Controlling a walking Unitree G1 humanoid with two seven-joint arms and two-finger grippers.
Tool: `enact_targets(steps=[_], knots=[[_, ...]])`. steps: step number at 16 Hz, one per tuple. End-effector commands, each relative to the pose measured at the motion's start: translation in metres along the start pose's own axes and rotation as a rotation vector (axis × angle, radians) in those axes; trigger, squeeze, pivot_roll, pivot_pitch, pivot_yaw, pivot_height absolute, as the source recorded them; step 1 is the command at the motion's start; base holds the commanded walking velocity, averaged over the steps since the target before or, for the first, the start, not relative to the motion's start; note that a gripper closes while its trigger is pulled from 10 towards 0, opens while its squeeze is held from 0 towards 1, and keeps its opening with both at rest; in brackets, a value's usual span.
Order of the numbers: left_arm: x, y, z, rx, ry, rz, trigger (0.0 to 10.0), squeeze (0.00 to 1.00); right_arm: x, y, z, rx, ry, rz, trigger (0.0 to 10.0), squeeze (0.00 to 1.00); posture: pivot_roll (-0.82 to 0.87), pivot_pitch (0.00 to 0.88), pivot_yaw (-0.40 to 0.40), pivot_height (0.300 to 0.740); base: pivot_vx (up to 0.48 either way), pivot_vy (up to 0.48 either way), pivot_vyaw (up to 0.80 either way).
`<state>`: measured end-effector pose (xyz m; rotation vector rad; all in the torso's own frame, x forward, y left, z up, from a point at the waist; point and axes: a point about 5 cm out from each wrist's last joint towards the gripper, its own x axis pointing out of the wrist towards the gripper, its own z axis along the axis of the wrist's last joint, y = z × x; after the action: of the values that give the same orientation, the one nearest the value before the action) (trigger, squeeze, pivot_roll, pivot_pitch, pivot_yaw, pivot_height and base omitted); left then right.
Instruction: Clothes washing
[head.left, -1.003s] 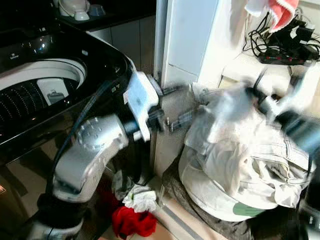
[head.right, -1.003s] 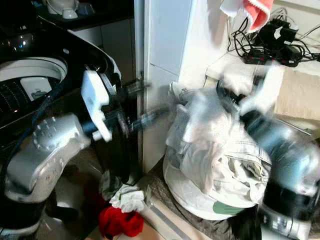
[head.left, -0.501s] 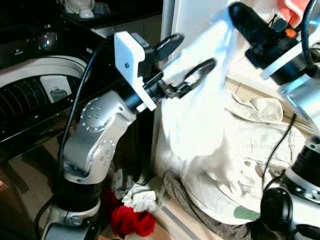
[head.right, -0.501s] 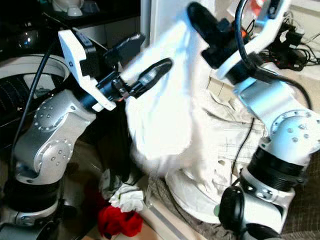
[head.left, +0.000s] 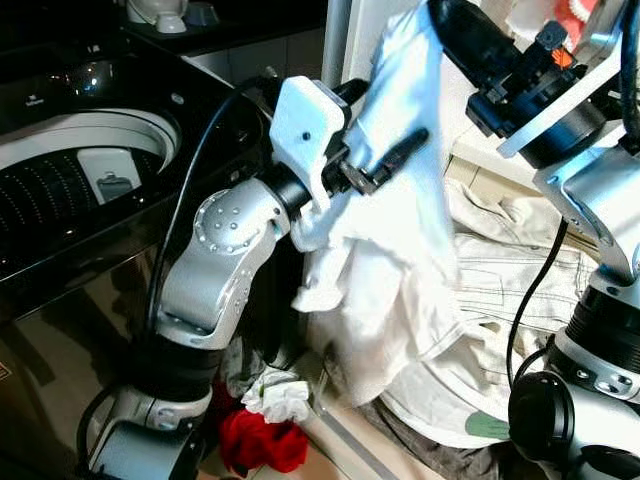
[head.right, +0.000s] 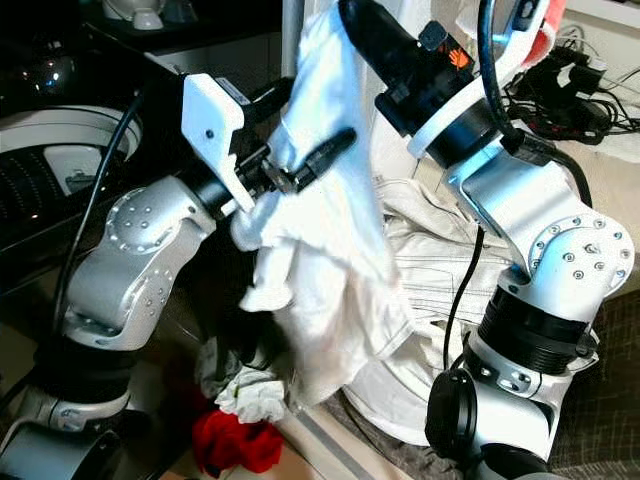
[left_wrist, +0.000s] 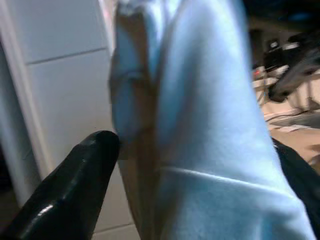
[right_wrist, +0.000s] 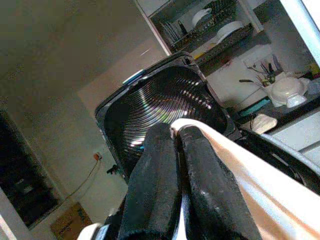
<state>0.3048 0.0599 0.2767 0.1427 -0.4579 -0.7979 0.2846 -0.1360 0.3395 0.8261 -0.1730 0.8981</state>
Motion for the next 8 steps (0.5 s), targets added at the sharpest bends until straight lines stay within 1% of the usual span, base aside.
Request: enact_targets(steps=[1,3,8], knots=[[0.0013,0.0062,0.0036,0.024,-0.012,0.029,0.0,0.0,0.0001,0.0104,0.0064,-0.022,-0.023,0.035,0.0,0.0,-0.05,0.0,-0.081,0.74,0.0,0.0,0.0],[-0.0002,0.0111,0.0041,0.024,-0.017,0.041,0.0,0.0,-0.0008,0.0108,0.0064,-0.021,-0.023,0.03,0.0,0.0,-0.05,0.0,-0.076,0.74,0.0,0.0,0.0],[-0.002,0.0145,0.0031,0.036,-0.017,0.059,0.0,0.0,-0.0019,0.0107,0.0068,-0.024,-0.02,0.017,0.0,0.0,-0.05,0.0,-0.076,0.74,0.0,0.0,0.0]])
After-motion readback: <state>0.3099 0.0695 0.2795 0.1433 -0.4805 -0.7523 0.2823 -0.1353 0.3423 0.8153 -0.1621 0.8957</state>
